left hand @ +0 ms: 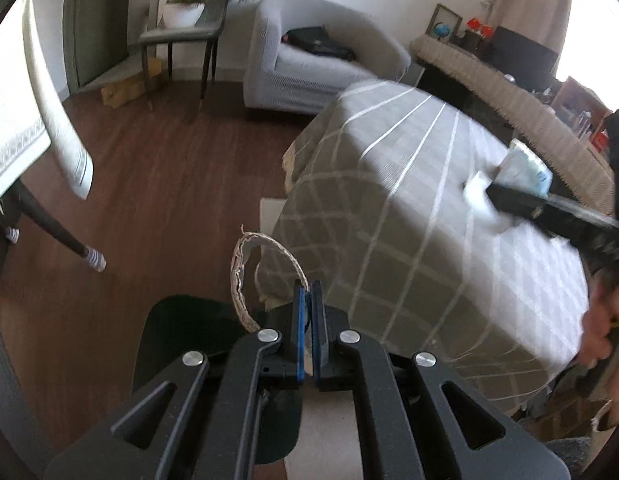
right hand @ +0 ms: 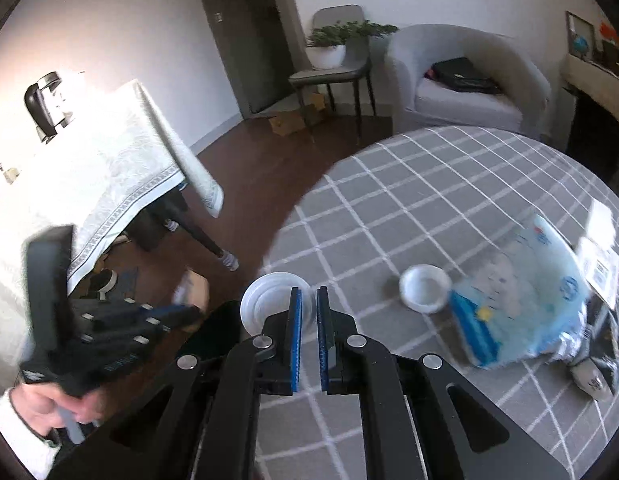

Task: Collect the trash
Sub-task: 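Carry the ring and the lid with both tools over the green bin, then open the left tool to drop the beige ring into the bin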

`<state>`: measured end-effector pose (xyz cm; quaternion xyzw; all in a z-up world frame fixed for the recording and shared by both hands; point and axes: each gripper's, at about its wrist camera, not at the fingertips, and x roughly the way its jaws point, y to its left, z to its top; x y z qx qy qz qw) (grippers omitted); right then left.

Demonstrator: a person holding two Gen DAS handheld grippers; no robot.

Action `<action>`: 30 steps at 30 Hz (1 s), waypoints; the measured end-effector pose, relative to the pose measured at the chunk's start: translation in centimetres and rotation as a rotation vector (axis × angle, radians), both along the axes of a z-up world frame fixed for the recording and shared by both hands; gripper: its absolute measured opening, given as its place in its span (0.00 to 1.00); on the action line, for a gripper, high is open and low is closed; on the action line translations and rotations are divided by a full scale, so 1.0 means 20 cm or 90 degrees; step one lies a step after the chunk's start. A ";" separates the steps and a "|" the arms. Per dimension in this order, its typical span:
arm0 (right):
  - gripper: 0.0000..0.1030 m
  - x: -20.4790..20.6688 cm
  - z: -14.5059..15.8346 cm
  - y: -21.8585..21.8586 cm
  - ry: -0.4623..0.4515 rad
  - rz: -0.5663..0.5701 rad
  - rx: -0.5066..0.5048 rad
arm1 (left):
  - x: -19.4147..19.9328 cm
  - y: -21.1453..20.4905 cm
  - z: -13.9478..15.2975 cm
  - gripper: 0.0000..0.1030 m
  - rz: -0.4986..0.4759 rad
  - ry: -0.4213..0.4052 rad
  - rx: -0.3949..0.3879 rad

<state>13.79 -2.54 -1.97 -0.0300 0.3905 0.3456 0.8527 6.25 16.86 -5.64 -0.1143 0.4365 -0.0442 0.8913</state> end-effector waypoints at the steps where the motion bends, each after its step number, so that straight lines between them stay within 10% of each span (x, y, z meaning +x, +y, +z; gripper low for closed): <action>1: 0.07 0.00 0.00 0.02 -0.001 0.005 0.000 | 0.00 0.01 -0.03 0.03 0.001 0.008 -0.003; 30: 0.07 -0.12 -0.19 0.73 0.040 0.125 -0.069 | -0.14 0.28 -0.53 0.15 -0.016 0.186 0.012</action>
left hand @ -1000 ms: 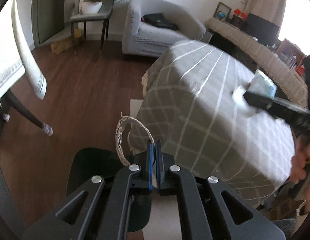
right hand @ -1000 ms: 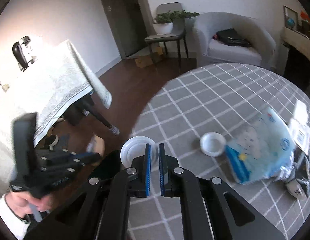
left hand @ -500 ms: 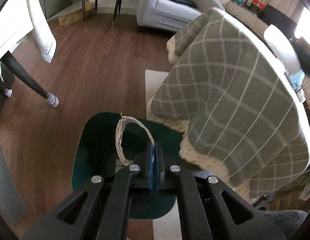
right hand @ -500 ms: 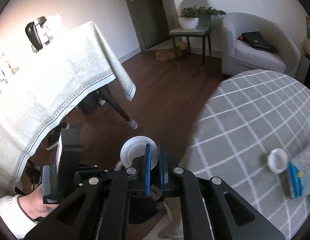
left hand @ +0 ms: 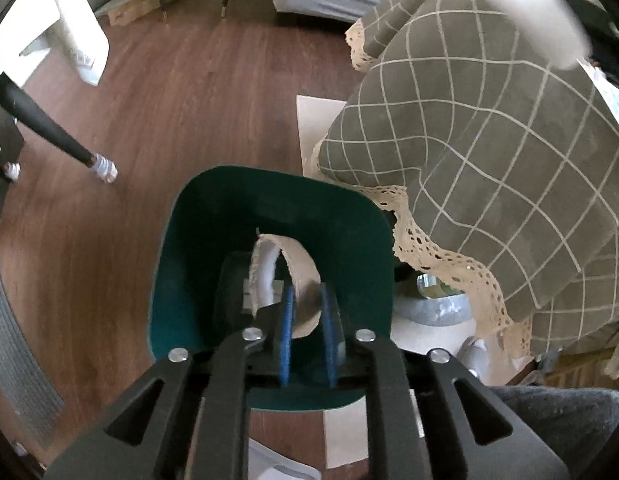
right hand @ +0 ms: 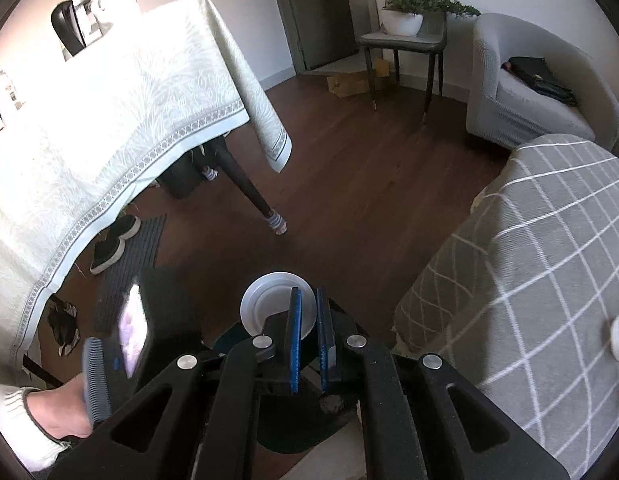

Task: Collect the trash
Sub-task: 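Open the left tool to drop the beige ring into the bin, then open the right tool to drop the white lid into the bin while the left tool returns to the table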

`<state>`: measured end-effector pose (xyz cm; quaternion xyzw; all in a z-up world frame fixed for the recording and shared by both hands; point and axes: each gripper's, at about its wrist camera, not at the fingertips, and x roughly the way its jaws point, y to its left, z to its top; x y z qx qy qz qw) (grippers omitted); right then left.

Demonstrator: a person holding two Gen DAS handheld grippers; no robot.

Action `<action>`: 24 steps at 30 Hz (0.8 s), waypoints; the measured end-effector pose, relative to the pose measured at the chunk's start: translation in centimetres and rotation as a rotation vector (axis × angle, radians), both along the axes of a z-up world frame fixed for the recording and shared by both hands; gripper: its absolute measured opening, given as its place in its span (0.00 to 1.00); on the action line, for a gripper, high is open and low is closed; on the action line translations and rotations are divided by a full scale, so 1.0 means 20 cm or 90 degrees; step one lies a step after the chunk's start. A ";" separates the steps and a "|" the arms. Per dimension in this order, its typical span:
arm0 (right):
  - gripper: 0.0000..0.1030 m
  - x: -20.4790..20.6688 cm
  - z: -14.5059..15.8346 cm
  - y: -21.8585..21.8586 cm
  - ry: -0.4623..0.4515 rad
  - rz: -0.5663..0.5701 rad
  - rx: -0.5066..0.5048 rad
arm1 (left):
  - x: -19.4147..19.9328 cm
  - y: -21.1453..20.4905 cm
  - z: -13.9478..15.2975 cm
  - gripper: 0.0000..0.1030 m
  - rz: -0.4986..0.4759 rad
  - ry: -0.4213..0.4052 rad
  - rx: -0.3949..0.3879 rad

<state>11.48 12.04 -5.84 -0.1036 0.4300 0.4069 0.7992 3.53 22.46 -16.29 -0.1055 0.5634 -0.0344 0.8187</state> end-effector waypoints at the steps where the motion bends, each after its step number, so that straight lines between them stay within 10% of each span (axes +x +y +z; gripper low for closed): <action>1: 0.07 0.00 -0.01 0.01 0.002 0.001 -0.004 | -0.01 0.00 0.01 0.15 -0.002 -0.003 0.007; 13: 0.07 -0.02 -0.11 0.14 0.011 0.007 -0.032 | -0.09 0.14 0.16 0.41 0.027 -0.050 0.018; 24: 0.07 -0.05 -0.25 0.27 0.031 0.025 -0.070 | -0.15 0.24 0.43 0.42 0.067 -0.140 0.045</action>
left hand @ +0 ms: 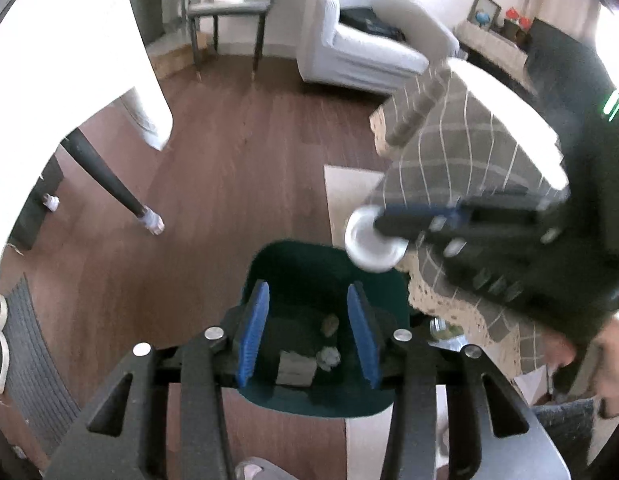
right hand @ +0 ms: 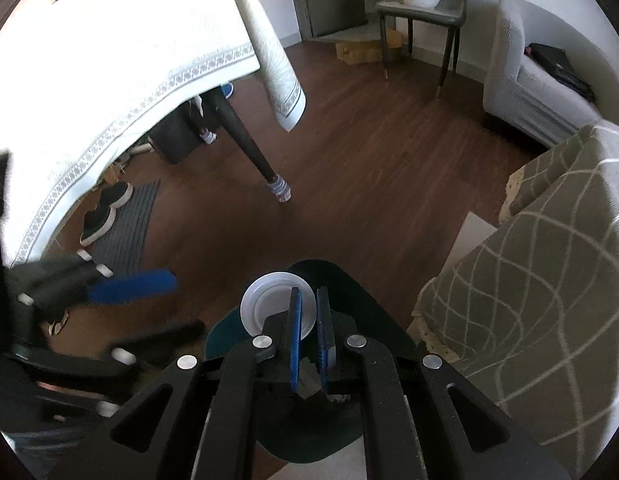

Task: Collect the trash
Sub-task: 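Open the right tool to drop the white lid into the bin while the left tool returns to the table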

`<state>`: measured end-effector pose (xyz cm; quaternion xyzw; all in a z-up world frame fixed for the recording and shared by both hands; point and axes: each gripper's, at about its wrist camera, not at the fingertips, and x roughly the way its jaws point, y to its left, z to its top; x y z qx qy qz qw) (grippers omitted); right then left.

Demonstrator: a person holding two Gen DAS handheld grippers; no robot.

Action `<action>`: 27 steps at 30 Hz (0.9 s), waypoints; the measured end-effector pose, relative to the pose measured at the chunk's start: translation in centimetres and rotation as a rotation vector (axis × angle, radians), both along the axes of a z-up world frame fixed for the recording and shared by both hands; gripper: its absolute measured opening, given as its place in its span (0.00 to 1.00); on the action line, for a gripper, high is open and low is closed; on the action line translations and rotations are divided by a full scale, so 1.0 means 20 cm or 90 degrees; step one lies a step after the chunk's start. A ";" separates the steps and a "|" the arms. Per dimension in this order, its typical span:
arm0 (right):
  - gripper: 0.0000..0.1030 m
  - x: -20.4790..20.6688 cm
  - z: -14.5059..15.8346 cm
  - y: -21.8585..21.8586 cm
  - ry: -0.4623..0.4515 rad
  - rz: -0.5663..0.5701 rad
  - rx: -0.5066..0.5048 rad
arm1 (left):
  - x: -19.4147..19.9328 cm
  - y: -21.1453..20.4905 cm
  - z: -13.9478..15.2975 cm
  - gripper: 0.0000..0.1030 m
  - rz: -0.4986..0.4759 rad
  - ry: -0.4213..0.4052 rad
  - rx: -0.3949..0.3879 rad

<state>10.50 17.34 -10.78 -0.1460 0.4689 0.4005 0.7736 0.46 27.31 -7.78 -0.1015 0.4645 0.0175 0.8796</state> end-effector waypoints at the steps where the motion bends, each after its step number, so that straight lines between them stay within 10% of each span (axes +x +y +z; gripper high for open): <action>1: 0.07 0.00 -0.02 0.01 0.005 0.002 -0.004 | -0.01 0.01 0.04 0.40 0.009 -0.015 0.011; 27: 0.07 -0.13 -0.51 0.10 0.081 0.047 -0.139 | -0.12 -0.03 0.50 0.13 0.044 -0.170 0.023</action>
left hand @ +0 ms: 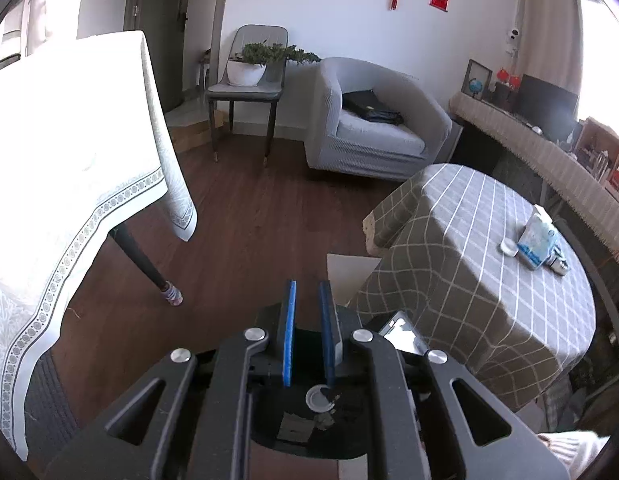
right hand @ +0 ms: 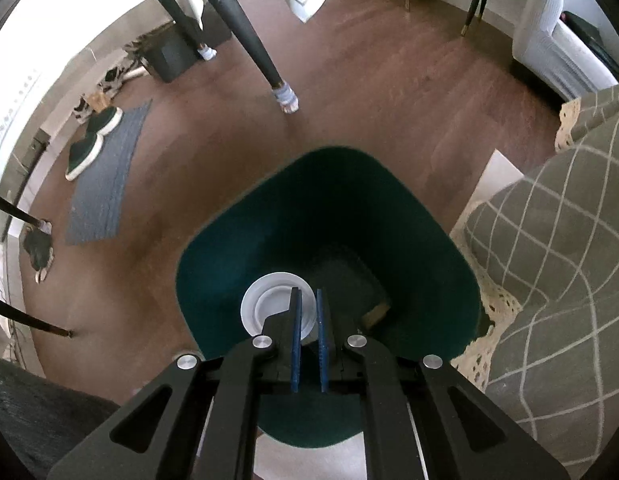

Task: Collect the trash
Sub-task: 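Open the right tool to drop the white lid into the bin while the left tool returns to the table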

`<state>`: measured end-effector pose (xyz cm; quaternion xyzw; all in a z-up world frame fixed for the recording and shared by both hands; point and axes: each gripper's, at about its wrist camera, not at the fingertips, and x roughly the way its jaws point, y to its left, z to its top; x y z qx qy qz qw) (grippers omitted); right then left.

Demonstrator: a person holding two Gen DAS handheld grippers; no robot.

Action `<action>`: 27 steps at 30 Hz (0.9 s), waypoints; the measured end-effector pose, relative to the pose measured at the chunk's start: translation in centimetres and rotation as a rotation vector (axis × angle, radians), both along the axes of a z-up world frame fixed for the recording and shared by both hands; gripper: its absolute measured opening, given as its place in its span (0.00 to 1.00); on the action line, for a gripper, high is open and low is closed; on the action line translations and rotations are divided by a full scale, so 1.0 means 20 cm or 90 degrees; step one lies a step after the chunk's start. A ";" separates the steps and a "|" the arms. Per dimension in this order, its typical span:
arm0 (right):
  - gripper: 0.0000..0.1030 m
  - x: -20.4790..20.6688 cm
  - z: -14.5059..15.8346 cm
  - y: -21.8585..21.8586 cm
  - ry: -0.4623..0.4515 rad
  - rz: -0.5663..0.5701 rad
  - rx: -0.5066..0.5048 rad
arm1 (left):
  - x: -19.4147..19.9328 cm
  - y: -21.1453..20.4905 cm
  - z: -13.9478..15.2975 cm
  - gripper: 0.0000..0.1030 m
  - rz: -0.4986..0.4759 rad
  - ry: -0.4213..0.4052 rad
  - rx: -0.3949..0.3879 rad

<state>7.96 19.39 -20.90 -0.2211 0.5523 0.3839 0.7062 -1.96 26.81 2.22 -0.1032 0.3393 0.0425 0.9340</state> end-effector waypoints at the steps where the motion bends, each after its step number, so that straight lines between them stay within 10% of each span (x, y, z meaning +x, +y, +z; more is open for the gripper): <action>1: 0.07 -0.01 -0.01 0.00 0.002 -0.001 -0.003 | 0.00 0.00 0.01 0.13 0.000 -0.004 -0.005; 11: 0.27 -0.04 0.03 -0.11 0.000 0.015 -0.005 | 0.01 -0.05 0.11 0.13 0.001 -0.038 -0.015; 27: 0.23 -0.02 0.77 -0.43 -0.145 -0.012 0.198 | 0.07 -0.24 0.27 0.25 -0.012 -0.089 0.000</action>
